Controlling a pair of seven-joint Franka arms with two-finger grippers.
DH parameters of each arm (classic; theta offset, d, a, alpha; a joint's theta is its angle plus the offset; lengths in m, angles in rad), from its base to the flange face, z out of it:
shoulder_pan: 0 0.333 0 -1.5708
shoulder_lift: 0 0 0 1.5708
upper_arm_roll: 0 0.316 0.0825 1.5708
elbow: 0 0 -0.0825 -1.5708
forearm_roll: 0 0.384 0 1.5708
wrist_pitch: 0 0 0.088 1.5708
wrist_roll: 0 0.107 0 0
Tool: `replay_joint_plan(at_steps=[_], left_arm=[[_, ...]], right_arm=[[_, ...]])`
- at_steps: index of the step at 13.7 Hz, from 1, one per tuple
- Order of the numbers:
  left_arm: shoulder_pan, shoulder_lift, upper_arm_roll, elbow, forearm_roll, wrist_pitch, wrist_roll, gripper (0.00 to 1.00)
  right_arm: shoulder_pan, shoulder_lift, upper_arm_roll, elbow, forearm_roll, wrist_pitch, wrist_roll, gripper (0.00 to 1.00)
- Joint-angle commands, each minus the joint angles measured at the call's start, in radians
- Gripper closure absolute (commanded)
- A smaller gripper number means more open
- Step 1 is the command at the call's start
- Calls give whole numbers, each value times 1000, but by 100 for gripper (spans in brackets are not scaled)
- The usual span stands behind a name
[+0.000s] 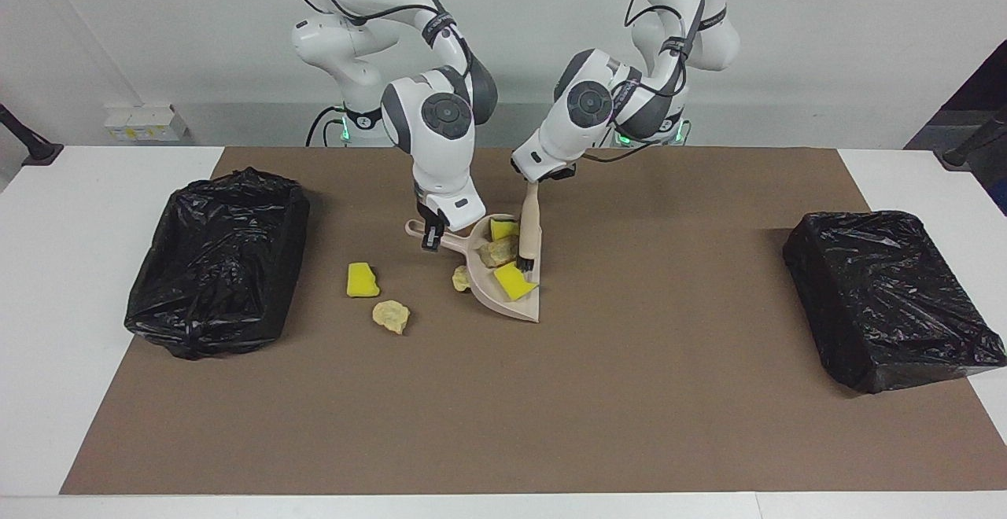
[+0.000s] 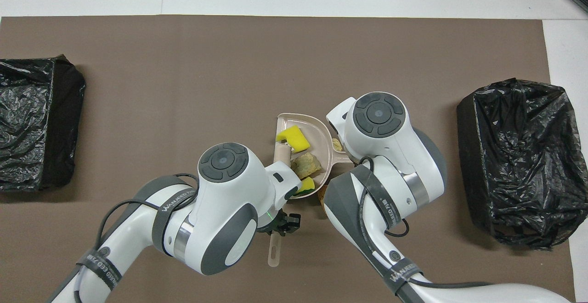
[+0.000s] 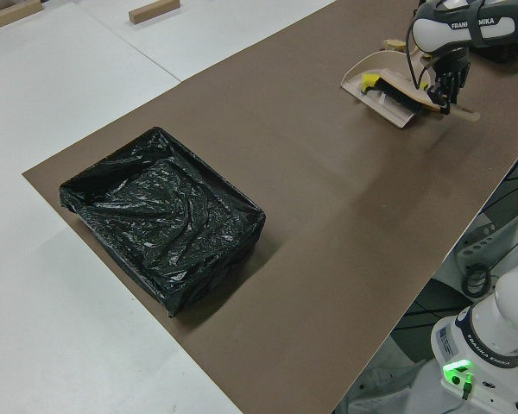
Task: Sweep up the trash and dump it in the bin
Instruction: 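Sweep sponge and bread pieces into the dustpan with the left gripper's brush, then carry the loaded dustpan toward the black bin with the right gripper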
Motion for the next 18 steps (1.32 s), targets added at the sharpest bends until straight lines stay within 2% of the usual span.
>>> replay_joint_plan(at_steps=[1,4,6,8,13,15,18], left_arm=[[5,-89,12,-8,-2,-79,-73,100],[24,-140,11,-16,30,-102,-187,100],[25,-175,11,-25,76,-169,-221,100],[27,-225,11,-74,78,-219,-225,100],[4,-397,-9,-328,78,-102,-257,100],[-24,-401,-50,-384,76,-52,-320,100],[-151,-411,-63,-466,75,68,-391,100]], right_arm=[[-17,-11,7,-26,42,60,-44,100],[-38,-6,7,-26,79,115,-135,100],[-75,-6,7,-19,94,152,-243,100],[-104,-6,7,-3,127,154,-315,100],[-230,-5,7,88,217,82,-470,100],[-291,4,7,131,231,27,-537,100],[-391,14,7,197,229,-88,-582,100]])
